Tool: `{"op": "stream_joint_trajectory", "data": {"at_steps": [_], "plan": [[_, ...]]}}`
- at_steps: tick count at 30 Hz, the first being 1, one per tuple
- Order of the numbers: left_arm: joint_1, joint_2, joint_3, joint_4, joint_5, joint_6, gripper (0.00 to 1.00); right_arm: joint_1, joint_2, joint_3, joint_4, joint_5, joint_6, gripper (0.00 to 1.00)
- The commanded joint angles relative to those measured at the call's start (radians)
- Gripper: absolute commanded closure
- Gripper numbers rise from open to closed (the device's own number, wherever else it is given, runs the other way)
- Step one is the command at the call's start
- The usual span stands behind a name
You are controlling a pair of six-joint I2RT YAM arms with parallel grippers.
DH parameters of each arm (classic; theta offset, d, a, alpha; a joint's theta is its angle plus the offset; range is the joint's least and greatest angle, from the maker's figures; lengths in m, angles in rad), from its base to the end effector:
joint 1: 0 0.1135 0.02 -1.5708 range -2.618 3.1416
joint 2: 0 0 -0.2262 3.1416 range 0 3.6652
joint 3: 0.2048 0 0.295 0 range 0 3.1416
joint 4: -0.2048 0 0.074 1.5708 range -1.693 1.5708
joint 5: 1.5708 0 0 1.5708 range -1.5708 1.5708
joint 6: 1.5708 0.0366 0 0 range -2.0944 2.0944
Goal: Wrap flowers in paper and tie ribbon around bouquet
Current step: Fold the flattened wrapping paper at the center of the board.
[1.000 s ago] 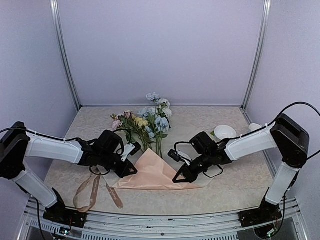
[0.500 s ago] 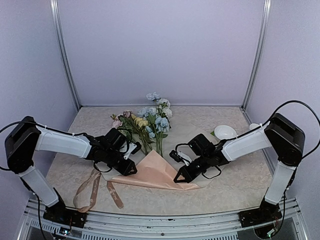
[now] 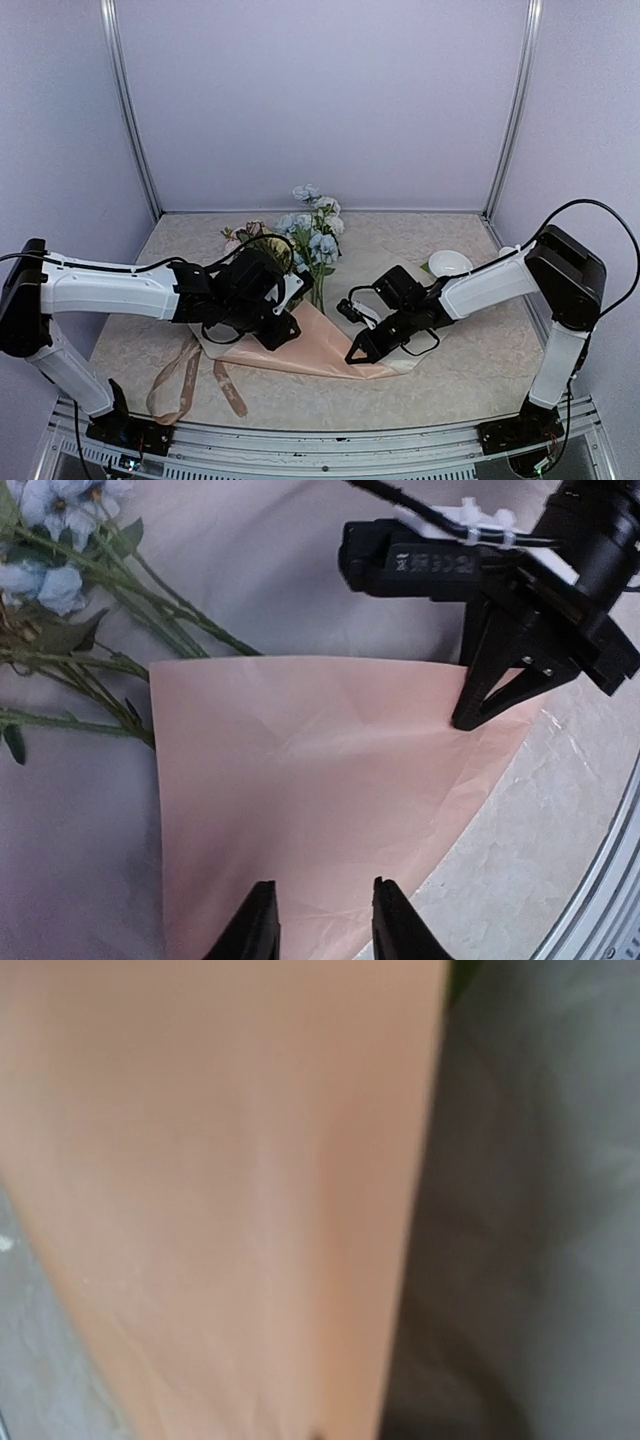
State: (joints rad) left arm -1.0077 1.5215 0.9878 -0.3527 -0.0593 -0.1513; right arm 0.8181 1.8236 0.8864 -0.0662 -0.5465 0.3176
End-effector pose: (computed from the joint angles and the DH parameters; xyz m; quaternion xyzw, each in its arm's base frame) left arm 0.1929 -0.3015 0.1585 0.3819 0.8607 -0.1603 0.2959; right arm 0.2271 0.2703 0.0465 -0.3021 0.8769 0.3634 0.0879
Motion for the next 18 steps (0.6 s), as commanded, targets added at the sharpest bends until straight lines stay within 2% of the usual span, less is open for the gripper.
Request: {"op": "stream_joint_trajectory", "data": {"at_steps": [1, 7, 18], "plan": [[0.002, 0.144, -0.001, -0.024, 0.081, -0.035, 0.77, 0.007, 0.034, 0.019, -0.025, 0.023, 0.018, 1.0], [0.001, 0.222, -0.022, -0.061, 0.152, -0.084, 0.85, 0.007, 0.033, 0.003, -0.023, 0.033, 0.024, 1.0], [0.018, 0.099, -0.245, -0.109, 0.176, -0.338, 0.88, 0.007, 0.016, -0.022, -0.032, 0.058, 0.008, 1.0]]}}
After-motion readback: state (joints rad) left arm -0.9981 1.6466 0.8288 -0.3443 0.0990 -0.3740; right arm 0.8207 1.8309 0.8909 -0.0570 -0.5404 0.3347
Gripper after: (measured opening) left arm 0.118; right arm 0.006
